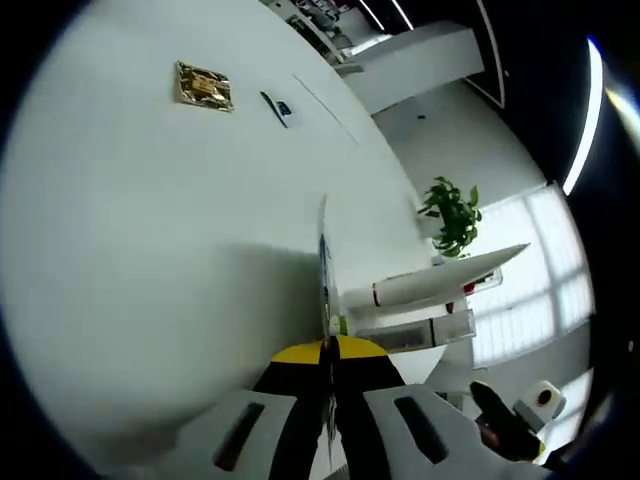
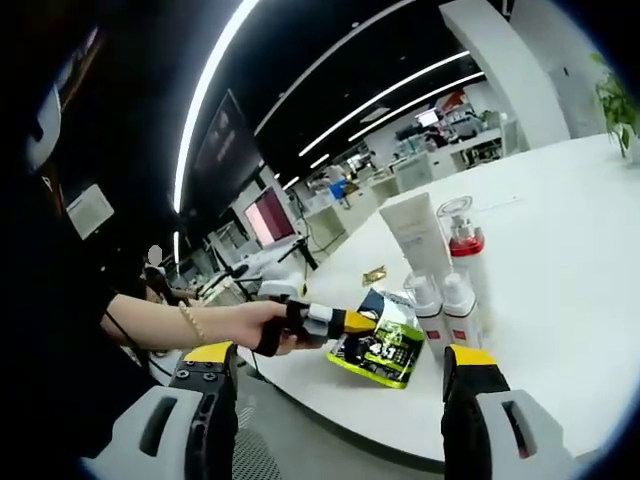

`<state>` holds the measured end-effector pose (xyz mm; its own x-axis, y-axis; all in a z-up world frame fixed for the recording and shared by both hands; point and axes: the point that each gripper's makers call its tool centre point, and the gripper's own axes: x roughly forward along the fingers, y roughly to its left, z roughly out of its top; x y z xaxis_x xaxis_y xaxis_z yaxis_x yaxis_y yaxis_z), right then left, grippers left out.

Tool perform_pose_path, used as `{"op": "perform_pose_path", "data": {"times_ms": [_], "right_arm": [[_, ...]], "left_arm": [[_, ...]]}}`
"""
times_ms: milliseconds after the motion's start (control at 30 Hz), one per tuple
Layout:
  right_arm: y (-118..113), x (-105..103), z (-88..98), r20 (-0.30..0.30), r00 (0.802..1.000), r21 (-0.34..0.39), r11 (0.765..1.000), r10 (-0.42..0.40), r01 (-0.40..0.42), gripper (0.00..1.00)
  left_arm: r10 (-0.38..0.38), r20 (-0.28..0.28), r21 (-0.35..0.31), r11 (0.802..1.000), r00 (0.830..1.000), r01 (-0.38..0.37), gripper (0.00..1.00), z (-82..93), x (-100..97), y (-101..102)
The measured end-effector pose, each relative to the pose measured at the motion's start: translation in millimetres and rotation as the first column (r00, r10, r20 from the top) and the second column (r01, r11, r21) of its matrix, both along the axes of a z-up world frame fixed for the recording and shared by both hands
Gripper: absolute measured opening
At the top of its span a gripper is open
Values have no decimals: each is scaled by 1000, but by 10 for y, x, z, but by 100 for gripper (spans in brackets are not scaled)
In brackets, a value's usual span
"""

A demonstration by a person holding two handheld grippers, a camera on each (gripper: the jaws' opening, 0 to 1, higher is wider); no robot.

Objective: Arrange the skincare products in the storage area until every visible bottle or jar stands upright without overlapping.

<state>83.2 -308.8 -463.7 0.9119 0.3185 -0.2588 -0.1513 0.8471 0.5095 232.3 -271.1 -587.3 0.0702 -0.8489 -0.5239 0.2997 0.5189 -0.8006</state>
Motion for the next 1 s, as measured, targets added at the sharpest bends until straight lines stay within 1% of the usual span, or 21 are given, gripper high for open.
{"op": "perform_pose_path", "data": {"times_ms": [300, 400, 533, 633, 667, 700, 800, 967, 1000], "right_arm": [[-4, -2, -12, -6, 1000, 13, 1000, 2, -2, 90], [-12, 1, 0, 1, 1000, 14, 1000, -2, 2, 89], [-8, 0, -3, 1, 1000, 14, 1000, 1, -1, 88], [3, -2, -8, -2, 1000, 11, 1000, 7, -7, 88], [3, -3, -9, -2, 1000, 10, 1000, 7, -7, 88], [2, -2, -8, -1, 1000, 12, 1000, 7, -7, 88], [-5, -4, -10, 0, 1000, 12, 1000, 5, -5, 88], [6, -8, -22, -5, 1000, 4, 1000, 12, -12, 88], [8, -8, -22, -5, 1000, 4, 1000, 13, -13, 88]], "left_arm": [[-2, 17, 25, 1000, 1000, 2, 0, -50, 48, 12], [-2, 21, 32, 999, 1000, 1, 0, -38, 27, 16], [-23, 44, 57, 998, 999, 21, 1, -59, 26, 33], [-40, 61, 87, 996, 997, 35, 5, -88, 0, 52], [-46, 68, 97, 994, 997, 39, 6, -77, -69, 18], [-47, 71, 103, 994, 996, 39, 8, -75, -79, 16], [-48, 85, 108, 993, 995, 39, 11, -81, -27, 44], [-51, 98, 95, 995, 994, 41, 13, -58, 0, 25], [-51, 101, 94, 995, 994, 41, 14, -71, 38, 29]]}}
